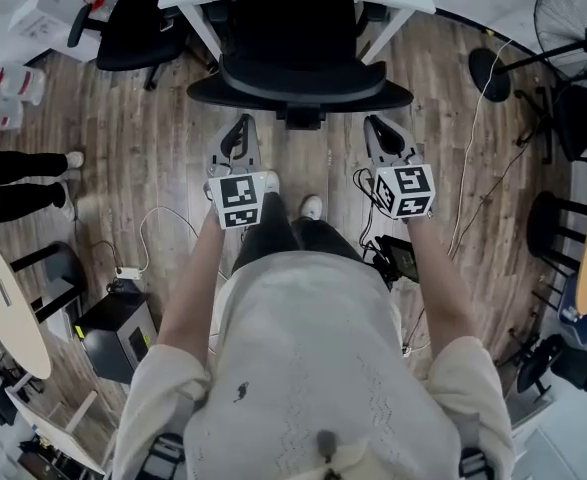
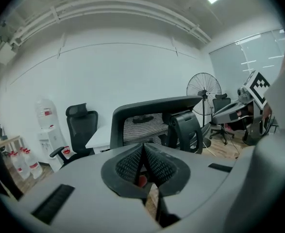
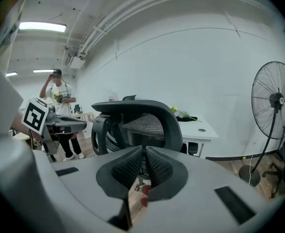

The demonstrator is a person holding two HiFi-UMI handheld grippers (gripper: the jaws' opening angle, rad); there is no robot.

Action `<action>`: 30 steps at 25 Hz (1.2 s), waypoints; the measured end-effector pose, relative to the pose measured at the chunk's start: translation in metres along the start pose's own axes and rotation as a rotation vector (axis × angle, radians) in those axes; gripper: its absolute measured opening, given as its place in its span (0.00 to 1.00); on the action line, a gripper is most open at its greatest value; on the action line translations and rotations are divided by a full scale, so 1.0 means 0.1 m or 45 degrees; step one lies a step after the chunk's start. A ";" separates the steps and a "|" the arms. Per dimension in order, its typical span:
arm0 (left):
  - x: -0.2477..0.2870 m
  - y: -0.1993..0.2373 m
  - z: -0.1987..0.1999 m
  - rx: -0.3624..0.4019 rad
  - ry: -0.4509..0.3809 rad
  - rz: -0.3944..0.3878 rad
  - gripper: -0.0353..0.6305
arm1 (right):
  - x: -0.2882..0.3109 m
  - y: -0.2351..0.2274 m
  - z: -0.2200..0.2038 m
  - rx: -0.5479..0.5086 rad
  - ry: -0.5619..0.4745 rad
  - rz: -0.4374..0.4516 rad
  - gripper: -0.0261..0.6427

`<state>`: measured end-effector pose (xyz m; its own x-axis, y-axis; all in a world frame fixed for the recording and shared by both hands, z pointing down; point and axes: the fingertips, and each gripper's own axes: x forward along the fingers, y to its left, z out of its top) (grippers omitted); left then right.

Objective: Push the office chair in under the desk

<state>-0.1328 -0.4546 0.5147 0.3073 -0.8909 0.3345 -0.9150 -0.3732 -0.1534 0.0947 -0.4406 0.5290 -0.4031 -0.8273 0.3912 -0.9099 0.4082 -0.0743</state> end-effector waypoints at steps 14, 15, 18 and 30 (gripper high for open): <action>-0.55 -0.50 0.24 -0.053 -0.102 -0.023 0.09 | -0.67 0.19 0.30 0.025 -0.178 0.067 0.05; -0.59 -0.54 0.27 -0.058 -0.109 -0.025 0.09 | -0.71 0.21 0.32 0.028 -0.189 0.072 0.05; -0.69 -0.61 0.36 -0.083 -0.134 -0.035 0.09 | -0.85 0.27 0.38 0.038 -0.216 0.084 0.05; -1.09 -0.69 0.61 -0.180 -0.219 -0.045 0.09 | -1.26 0.46 0.55 0.072 -0.283 0.057 0.05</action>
<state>-0.0869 -0.3475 0.4320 0.3688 -0.9135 0.1719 -0.9267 -0.3757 -0.0084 0.0981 -0.3382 0.4258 -0.4492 -0.8761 0.1753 -0.8922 0.4293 -0.1404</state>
